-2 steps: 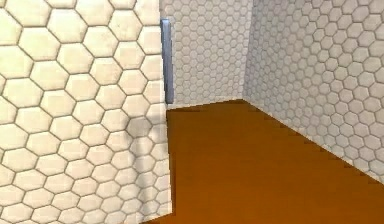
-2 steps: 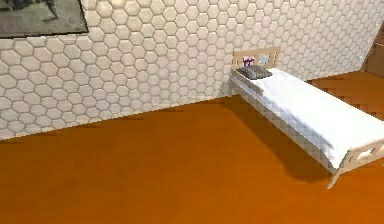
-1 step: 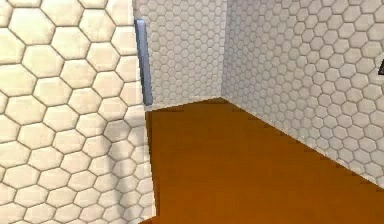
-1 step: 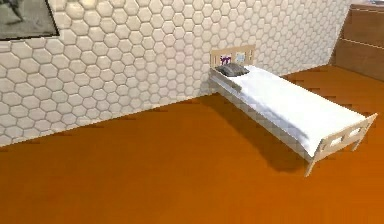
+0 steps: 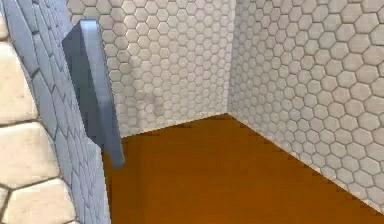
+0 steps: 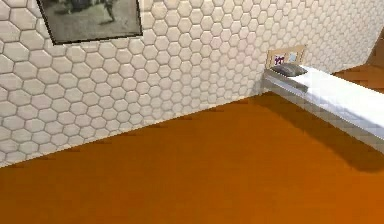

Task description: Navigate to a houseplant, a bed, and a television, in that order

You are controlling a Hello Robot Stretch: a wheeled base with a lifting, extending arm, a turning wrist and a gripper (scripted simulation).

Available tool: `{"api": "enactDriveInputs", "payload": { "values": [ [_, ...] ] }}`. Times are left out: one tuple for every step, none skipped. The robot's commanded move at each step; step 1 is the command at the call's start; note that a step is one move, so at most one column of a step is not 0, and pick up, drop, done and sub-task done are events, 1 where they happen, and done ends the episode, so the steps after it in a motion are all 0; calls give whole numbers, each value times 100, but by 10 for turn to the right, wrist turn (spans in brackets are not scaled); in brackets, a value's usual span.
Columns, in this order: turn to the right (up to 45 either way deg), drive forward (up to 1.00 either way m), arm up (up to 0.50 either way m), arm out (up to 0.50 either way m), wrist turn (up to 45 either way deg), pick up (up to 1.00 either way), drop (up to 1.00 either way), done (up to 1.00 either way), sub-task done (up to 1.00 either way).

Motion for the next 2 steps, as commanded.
{"api": "enactDriveInputs", "payload": {
  "values": [
    [-270,0,0,0,0,0,0,0,0],
    [0,0,0,0,0,0,0,100,0]
  ]
}}
